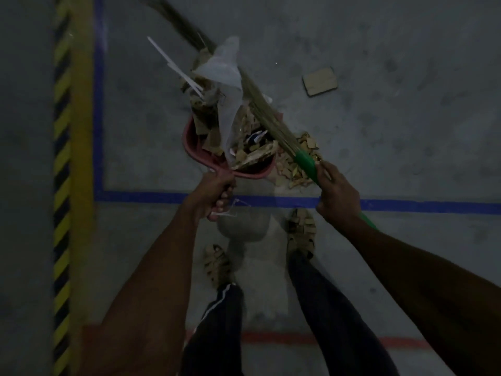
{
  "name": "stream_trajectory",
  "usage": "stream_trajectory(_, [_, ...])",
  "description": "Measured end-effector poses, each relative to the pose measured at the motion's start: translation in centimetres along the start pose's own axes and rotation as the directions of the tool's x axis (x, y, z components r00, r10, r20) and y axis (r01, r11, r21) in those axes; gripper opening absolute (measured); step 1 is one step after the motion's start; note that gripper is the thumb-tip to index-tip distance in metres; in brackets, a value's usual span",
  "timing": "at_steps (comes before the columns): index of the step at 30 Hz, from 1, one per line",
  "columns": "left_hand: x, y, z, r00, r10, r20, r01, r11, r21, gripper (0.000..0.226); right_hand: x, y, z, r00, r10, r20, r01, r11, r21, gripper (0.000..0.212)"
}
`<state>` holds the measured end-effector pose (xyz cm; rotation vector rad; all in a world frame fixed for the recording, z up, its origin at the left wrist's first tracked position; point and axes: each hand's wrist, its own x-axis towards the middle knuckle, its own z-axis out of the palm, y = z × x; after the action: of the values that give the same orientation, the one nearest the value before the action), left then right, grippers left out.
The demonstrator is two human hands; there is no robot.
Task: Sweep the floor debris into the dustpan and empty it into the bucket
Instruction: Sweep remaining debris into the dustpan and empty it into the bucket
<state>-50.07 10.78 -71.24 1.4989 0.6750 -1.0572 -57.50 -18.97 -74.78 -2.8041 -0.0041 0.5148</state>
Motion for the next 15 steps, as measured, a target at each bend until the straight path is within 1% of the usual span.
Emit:
stream_trajectory(3, [-6.6, 1.5, -2.0, 0.998, 0.066, -0.020, -0.066, 0.998, -0.005, 0.035, -2.0, -3.6, -4.7, 0.998, -0.032, -0.051, 0.034, 0.999, 0.031, 0.076])
stream_trajectory(7, [-16.7, 2.4, -5.0, 0.989, 0.120, -0.086, -0.123, 0.992, -0.029, 0.035, -4.9, -9.3, -11.4, 0.994, -0.080, -0.075, 0.084, 0.995, 0.059, 0.075])
stream_trajectory(11, [-27.0, 1.5, -8.4, 0.975, 0.164, -0.150, -0.175, 0.983, -0.063, 0.036, -9.0, -15.8, -18.3, 0.979, -0.163, -0.126, 0.172, 0.983, 0.064, 0.080])
stream_trajectory(14, [-33.9, 0.5, -10.0, 0.962, 0.194, -0.191, -0.222, 0.965, -0.140, 0.027, -12.5, -20.5, -22.5, 0.955, -0.236, -0.181, 0.248, 0.968, 0.045, 0.078])
stream_trajectory(15, [-36.0, 0.1, -10.3, 0.959, 0.199, -0.203, -0.233, 0.959, -0.162, 0.029, -13.6, -22.0, -23.6, 0.947, -0.256, -0.193, 0.267, 0.963, 0.035, 0.078])
